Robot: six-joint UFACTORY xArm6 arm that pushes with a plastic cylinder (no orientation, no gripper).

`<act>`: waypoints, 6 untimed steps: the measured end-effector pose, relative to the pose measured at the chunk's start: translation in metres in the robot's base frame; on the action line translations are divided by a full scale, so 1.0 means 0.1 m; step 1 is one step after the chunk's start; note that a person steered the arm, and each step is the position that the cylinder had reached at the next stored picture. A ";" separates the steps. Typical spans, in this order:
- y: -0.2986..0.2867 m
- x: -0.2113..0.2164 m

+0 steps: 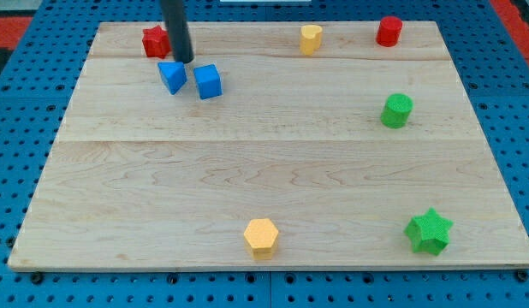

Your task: Push the red star towards the top left

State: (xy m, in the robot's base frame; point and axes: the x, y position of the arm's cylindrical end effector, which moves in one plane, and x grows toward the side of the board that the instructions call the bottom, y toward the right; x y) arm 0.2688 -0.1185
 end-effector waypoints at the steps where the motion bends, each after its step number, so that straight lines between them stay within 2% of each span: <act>1: -0.22 -0.07; 3: -0.34 -0.07; 4: -0.03 -0.06; 5: 0.00 -0.05; 6: -0.38 -0.09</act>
